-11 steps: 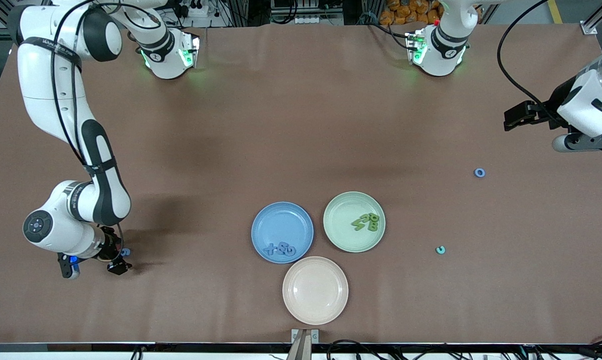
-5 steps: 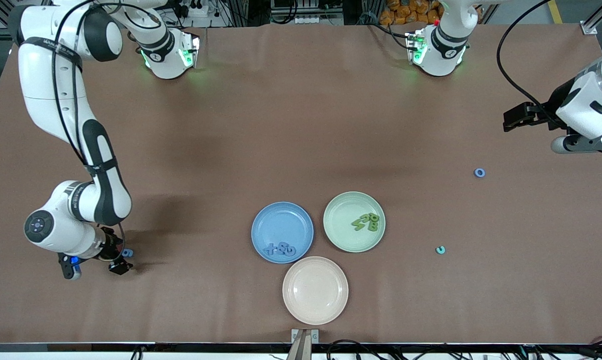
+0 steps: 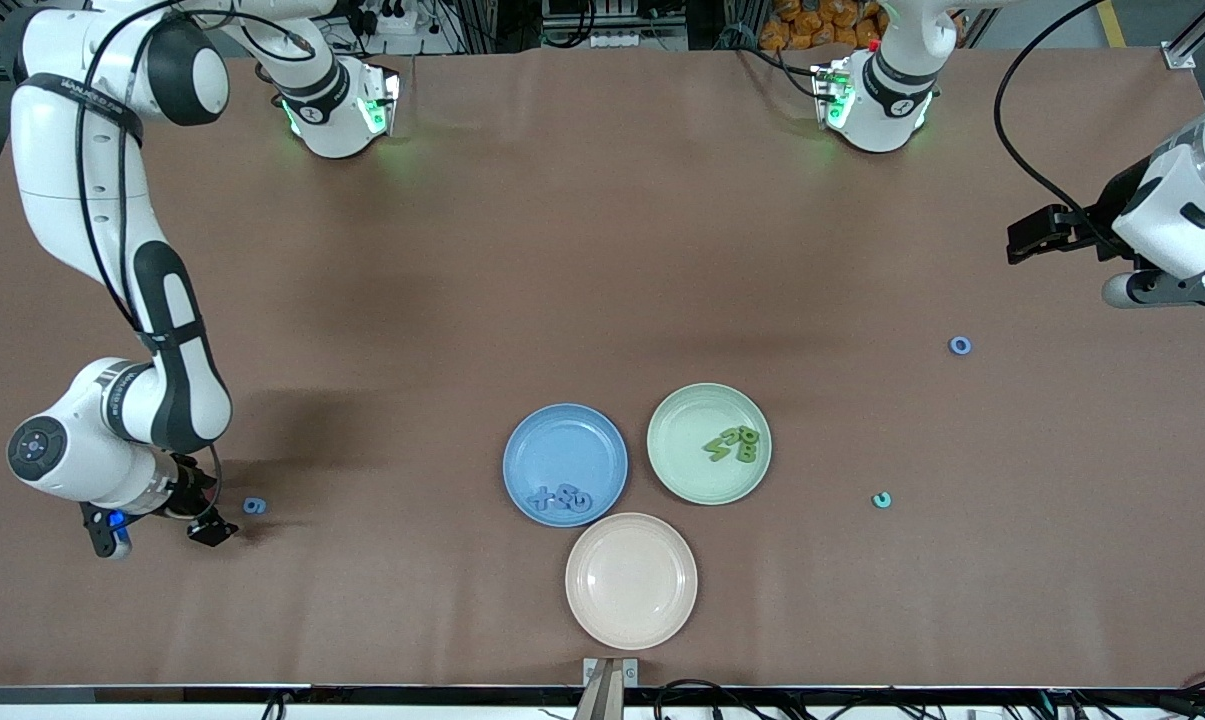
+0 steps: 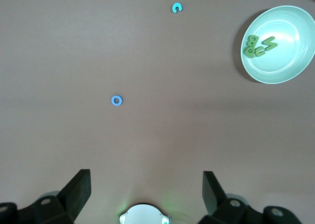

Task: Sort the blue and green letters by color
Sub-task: 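Lower the right gripper and grasp the blue 9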

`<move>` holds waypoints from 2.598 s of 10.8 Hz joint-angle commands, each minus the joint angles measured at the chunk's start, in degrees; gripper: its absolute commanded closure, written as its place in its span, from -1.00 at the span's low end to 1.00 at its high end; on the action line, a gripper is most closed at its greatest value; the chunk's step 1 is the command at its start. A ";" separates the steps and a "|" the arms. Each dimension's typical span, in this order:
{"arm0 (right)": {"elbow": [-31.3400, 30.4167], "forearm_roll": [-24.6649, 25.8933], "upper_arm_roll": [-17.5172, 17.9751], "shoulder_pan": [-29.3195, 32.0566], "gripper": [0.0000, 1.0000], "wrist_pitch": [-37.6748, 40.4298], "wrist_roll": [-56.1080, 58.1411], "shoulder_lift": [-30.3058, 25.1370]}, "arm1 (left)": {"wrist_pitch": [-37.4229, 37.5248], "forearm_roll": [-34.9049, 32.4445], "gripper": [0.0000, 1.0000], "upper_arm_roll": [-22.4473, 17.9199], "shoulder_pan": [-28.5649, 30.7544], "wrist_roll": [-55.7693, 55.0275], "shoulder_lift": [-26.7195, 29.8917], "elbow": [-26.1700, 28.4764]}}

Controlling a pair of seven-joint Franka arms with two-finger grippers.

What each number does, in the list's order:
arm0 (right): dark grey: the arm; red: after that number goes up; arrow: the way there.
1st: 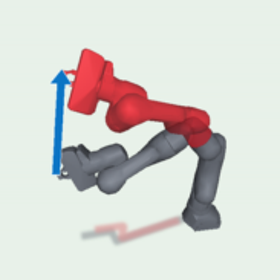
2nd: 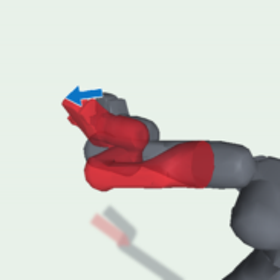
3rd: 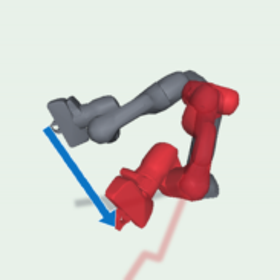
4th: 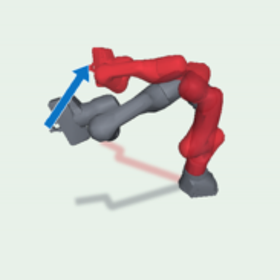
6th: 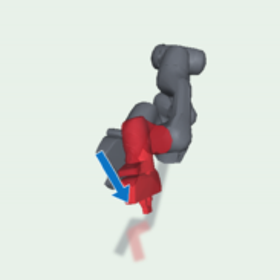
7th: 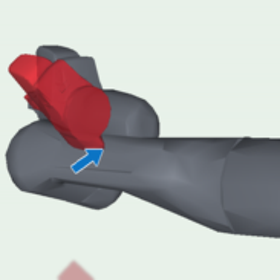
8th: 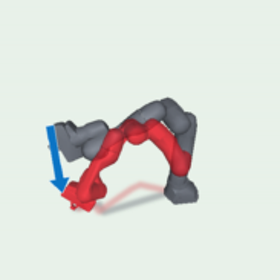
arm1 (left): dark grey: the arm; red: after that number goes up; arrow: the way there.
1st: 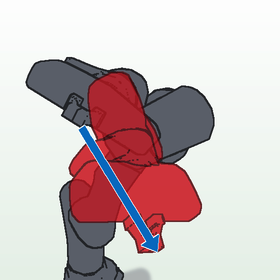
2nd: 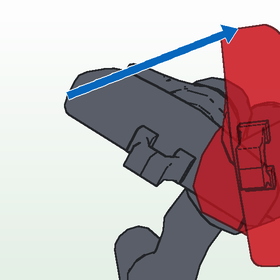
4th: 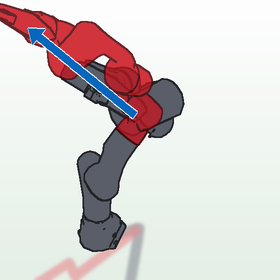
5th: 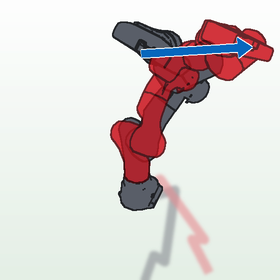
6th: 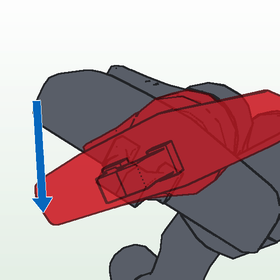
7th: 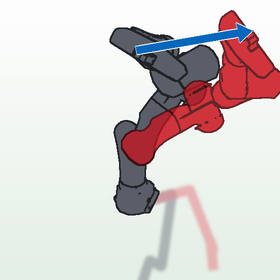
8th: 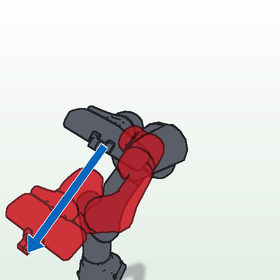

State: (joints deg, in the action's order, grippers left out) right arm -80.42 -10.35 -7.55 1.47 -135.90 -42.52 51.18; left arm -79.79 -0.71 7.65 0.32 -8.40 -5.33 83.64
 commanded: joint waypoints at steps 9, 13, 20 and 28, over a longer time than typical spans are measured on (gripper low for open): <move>3.60 -0.46 0.26 -3.23 -1.00 1.96 -10.14 2.34 | -0.37 1.15 -1.00 -0.01 0.38 1.54 -0.12 -0.05; 3.51 -0.46 0.26 -2.52 -1.00 1.87 -8.55 2.60 | -0.37 1.23 -1.00 -0.01 0.38 1.54 -0.21 -0.05; 3.34 -0.55 0.26 -2.97 1.00 1.96 -1.70 2.08 | -0.37 1.15 -1.00 -0.01 0.38 1.54 -0.39 -0.05; 6.05 -0.64 7.54 -4.89 1.00 5.03 -11.51 0.58 | -0.37 1.06 -1.00 -0.01 0.38 1.54 -0.65 -0.05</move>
State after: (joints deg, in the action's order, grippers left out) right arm -75.89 -10.51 -3.14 -2.90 -132.17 -48.32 52.63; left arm -79.79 -0.70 7.65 0.32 -8.40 -6.15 83.66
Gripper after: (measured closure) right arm 0.731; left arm 0.000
